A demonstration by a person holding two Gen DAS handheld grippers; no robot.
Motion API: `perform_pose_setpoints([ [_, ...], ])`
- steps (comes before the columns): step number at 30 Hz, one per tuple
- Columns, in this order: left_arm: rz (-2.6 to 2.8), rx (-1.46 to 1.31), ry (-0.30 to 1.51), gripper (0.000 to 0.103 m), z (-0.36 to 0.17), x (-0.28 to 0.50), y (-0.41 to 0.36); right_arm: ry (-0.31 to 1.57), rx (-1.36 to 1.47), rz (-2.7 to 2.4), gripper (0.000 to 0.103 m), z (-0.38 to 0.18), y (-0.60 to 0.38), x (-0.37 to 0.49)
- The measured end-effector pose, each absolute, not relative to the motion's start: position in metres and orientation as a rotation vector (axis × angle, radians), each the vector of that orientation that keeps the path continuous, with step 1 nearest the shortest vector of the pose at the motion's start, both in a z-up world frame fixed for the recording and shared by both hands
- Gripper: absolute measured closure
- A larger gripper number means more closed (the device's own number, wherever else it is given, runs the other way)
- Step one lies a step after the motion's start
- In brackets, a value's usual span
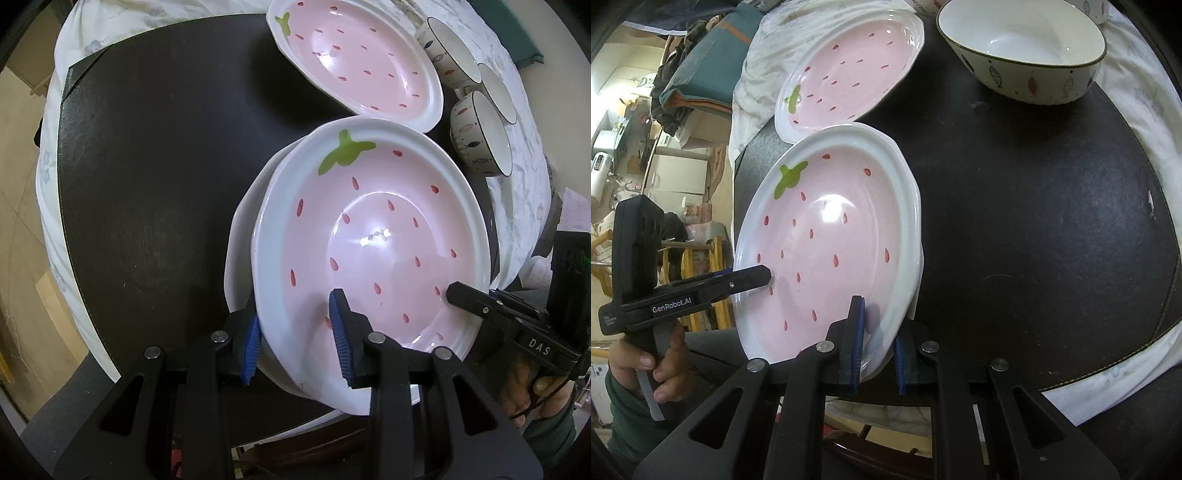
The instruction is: Organize plates and bowls
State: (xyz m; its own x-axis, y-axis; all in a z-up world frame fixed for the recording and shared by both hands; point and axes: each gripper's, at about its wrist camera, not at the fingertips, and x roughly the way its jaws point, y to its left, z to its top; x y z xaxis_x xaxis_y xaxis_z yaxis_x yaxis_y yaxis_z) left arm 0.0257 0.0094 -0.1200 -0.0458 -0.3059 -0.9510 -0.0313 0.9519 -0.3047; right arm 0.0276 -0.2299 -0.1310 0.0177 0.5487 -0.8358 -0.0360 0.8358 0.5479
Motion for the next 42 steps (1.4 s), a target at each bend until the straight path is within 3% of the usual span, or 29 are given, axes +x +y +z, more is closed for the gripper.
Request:
perform_pose_setpoints([
  [19,-0.208,-0.165,1.629,0.071,-0.110,0.027,0.012,1.491,0.413,0.457,0.092,-0.130,-0.231,0.028],
  [21,-0.189,-0.126,1.610,0.066,-0.106,0.027,0.010,1.492,0.419,0.456,0.092,-0.130,-0.232,0.027],
  [23,-0.165,-0.097,1.588,0.048,-0.103,0.027,0.012,1.490,0.410,0.456,0.093,-0.131,-0.232,0.027],
  [42,-0.085,-0.066,1.591,0.048,-0.136,0.029,0.011,1.536,0.308,0.487,0.087,-0.119,-0.217,0.024],
])
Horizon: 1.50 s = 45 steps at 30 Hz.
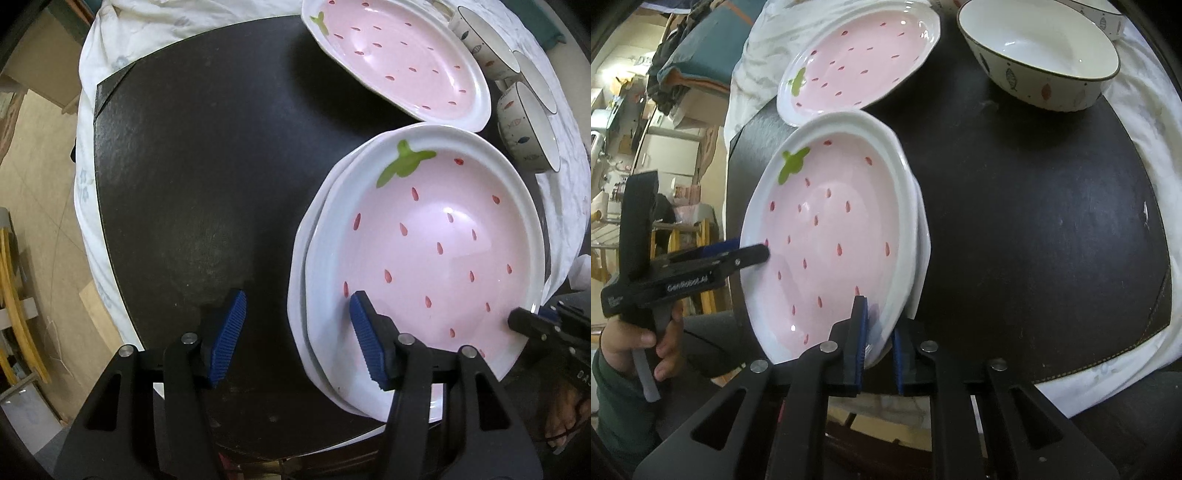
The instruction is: Organize plates and bowls
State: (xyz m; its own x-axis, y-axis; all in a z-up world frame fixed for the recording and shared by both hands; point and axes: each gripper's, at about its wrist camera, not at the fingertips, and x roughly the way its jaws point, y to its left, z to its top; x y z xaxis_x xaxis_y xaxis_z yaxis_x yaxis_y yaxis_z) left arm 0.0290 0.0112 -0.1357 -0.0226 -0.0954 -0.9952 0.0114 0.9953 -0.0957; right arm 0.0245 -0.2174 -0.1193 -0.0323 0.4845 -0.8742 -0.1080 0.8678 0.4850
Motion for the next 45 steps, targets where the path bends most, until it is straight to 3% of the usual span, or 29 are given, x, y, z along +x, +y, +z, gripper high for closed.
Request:
perform_pose_setpoints([
  [4,-0.087,-0.063,1.592,0.050,-0.134,0.030,0.006,1.552,0.305,0.466,0.086,-0.118,-0.226,0.021],
  [7,-0.113,-0.063,1.599,0.060,-0.134,0.026,0.000,1.571,0.336,0.419,0.085,-0.120,-0.239,0.020],
  [14,-0.083,-0.089,1.578,0.060,-0.131,0.029,0.004,1.560,0.412,0.420,0.084,-0.123,-0.240,0.035],
  [19,-0.084,-0.089,1.566,0.060,-0.133,0.026,0.008,1.502,0.320,0.381,0.083,-0.116,-0.231,0.043],
  [37,-0.033,-0.025,1.330,0.059,-0.076,0.031,0.019,1.303,0.263,0.344,0.082,-0.089,-0.231,0.043],
  [38,-0.024,-0.025,1.320,0.059,-0.073,0.030,0.019,1.295,0.263,0.339,0.077,-0.087,-0.232,0.044],
  [41,-0.006,-0.034,1.286,0.057,-0.067,0.037,0.016,1.264,0.296,0.332,0.025,-0.082,-0.238,0.043],
  [42,-0.001,-0.039,1.279,0.053,-0.065,0.039,0.018,1.249,0.298,0.328,0.020,-0.079,-0.240,0.042],
  [44,0.014,-0.051,1.254,0.024,-0.060,0.041,0.019,1.227,0.282,0.326,0.020,-0.075,-0.240,0.041],
  [45,0.021,-0.059,1.236,0.020,-0.056,0.042,0.019,1.221,0.277,0.328,0.020,-0.073,-0.239,0.041],
])
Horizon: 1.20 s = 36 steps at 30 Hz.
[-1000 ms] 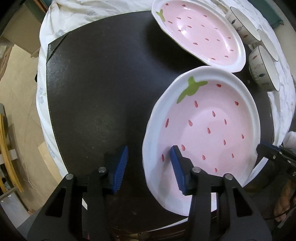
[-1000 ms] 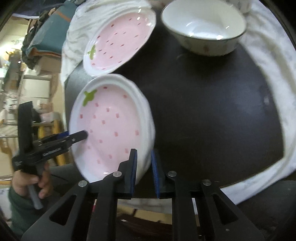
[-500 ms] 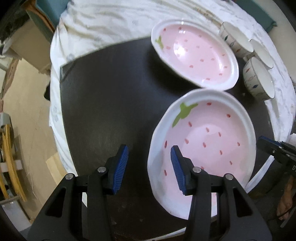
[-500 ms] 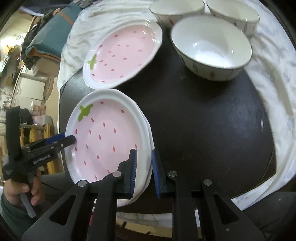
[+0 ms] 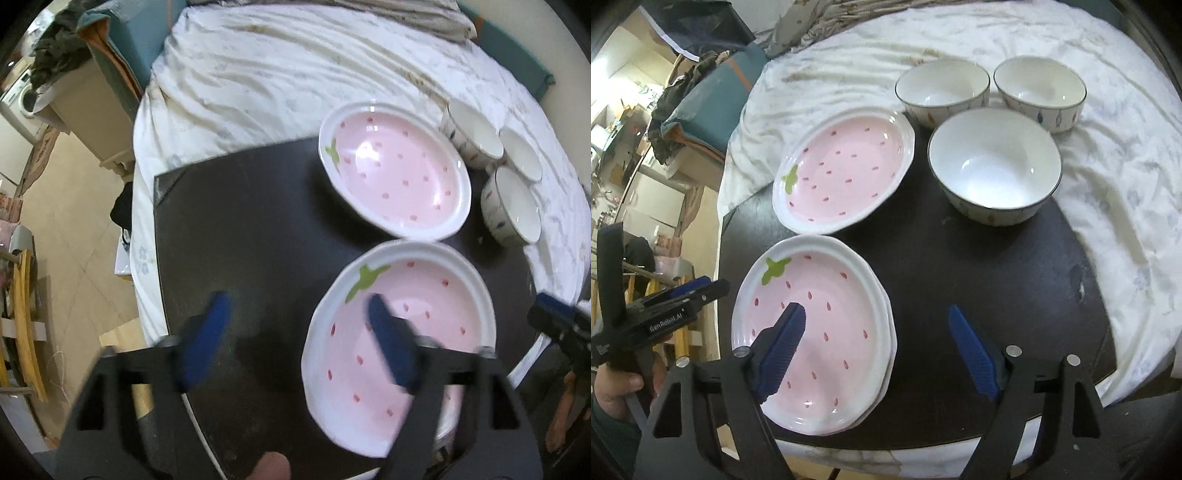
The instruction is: Organize plates and bowls
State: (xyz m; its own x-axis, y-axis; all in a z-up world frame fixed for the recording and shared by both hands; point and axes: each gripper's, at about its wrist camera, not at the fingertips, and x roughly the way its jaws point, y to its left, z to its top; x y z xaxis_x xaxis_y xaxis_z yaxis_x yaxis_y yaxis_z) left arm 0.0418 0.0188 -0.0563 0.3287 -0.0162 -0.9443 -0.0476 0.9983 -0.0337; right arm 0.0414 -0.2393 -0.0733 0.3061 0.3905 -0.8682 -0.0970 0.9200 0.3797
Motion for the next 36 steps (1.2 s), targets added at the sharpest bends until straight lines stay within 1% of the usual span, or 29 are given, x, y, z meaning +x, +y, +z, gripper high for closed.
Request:
perform_pose_setpoints([
  [1,0.025,-0.063,1.227,0.017,-0.055,0.043,0.018,1.220,0.277,0.329,0.020,-0.072,-0.240,0.041],
  [4,0.051,-0.081,1.206,0.016,-0.048,0.048,0.018,1.245,0.295,0.341,0.020,-0.072,-0.241,0.041],
  [8,0.065,-0.123,1.215,0.017,-0.043,0.057,0.019,1.248,0.245,0.357,0.020,-0.067,-0.235,0.041],
  [14,0.071,-0.100,1.177,0.017,-0.030,0.067,0.009,1.260,0.245,0.310,0.020,-0.064,-0.240,0.048],
  [18,0.077,-0.108,1.148,0.017,-0.024,0.073,0.006,1.177,0.250,0.275,0.020,-0.057,-0.247,0.052],
  [20,0.078,-0.123,1.152,0.017,-0.024,0.077,0.006,1.190,0.248,0.263,0.020,-0.056,-0.248,0.057],
  [24,0.092,-0.172,1.169,0.017,-0.029,0.087,0.011,1.192,0.279,0.264,0.020,-0.052,-0.254,0.067],
  [27,0.086,-0.199,1.183,0.017,-0.034,0.095,0.013,1.212,0.366,0.263,0.020,-0.059,-0.261,0.073],
  [30,0.075,-0.224,1.201,0.017,-0.044,0.110,0.014,1.223,0.389,0.320,0.020,-0.069,-0.254,0.079],
  [32,0.071,-0.223,1.227,0.017,-0.056,0.122,0.014,1.220,0.370,0.332,0.020,-0.077,-0.243,0.088],
  [36,0.079,-0.242,1.298,0.017,-0.083,0.139,0.018,1.262,0.489,0.330,0.020,-0.097,-0.234,0.109],
])
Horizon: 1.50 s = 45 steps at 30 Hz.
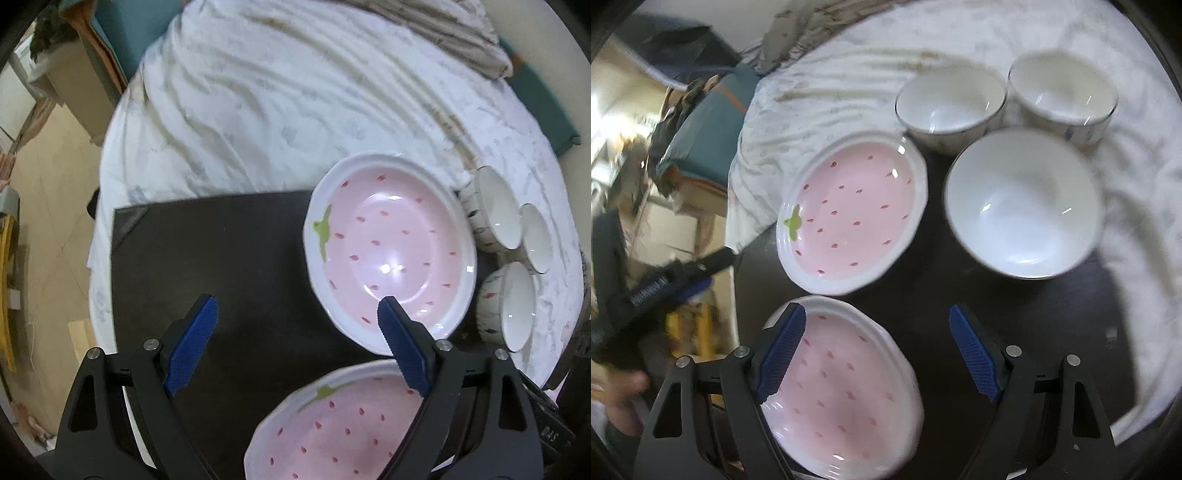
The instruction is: Organize plates and bowls
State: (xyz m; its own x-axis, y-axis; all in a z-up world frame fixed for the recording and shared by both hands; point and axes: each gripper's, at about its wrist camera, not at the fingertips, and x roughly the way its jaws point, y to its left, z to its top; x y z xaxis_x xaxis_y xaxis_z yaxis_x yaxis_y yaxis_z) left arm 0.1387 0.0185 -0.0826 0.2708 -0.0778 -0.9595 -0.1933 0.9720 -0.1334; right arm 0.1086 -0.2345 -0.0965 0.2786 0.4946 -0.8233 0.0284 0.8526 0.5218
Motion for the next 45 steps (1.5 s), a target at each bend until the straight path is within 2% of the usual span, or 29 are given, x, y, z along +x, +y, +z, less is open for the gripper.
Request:
perform_pose_setpoints([
  [2,0.083,-0.265,1.326,0.021,-0.094,0.145,0.022,1.270,0.497,0.322,0.024,-0.107,-0.230,0.119],
  [6,0.064,-0.263,1.359,0.022,-0.106,0.157,0.018,1.320,0.505,0.285,0.038,-0.129,-0.224,0.133],
  [8,0.056,-0.270,1.377,0.030,-0.111,0.161,0.017,1.329,0.520,0.272,0.040,-0.138,-0.225,0.139],
  [14,0.013,-0.318,1.438,0.045,-0.132,0.172,0.012,1.335,0.537,0.273,0.051,-0.144,-0.223,0.150],
  [15,0.006,-0.322,1.445,0.045,-0.134,0.174,0.011,1.339,0.541,0.272,0.055,-0.146,-0.224,0.152],
  [18,-0.013,-0.338,1.464,0.057,-0.142,0.179,0.010,1.379,0.583,0.279,0.065,-0.156,-0.223,0.160],
  [19,-0.014,-0.340,1.470,0.059,-0.145,0.181,0.011,1.380,0.587,0.281,0.066,-0.158,-0.223,0.162],
  [26,-0.023,-0.332,1.447,0.062,-0.144,0.187,0.009,1.389,0.582,0.280,0.067,-0.162,-0.218,0.169],
  [27,-0.020,-0.324,1.445,0.066,-0.144,0.188,0.008,1.390,0.587,0.277,0.067,-0.162,-0.218,0.169],
  [28,-0.022,-0.311,1.447,0.080,-0.145,0.188,0.006,1.390,0.594,0.276,0.067,-0.163,-0.218,0.169],
  [34,-0.007,-0.337,1.442,0.080,-0.140,0.191,0.006,1.365,0.511,0.304,0.067,-0.159,-0.212,0.169],
  [39,-0.009,-0.355,1.422,0.083,-0.130,0.188,0.010,1.313,0.470,0.334,0.084,-0.147,-0.210,0.167],
  [45,-0.013,-0.376,1.422,0.083,-0.128,0.178,0.016,1.275,0.476,0.359,0.083,-0.136,-0.213,0.170],
])
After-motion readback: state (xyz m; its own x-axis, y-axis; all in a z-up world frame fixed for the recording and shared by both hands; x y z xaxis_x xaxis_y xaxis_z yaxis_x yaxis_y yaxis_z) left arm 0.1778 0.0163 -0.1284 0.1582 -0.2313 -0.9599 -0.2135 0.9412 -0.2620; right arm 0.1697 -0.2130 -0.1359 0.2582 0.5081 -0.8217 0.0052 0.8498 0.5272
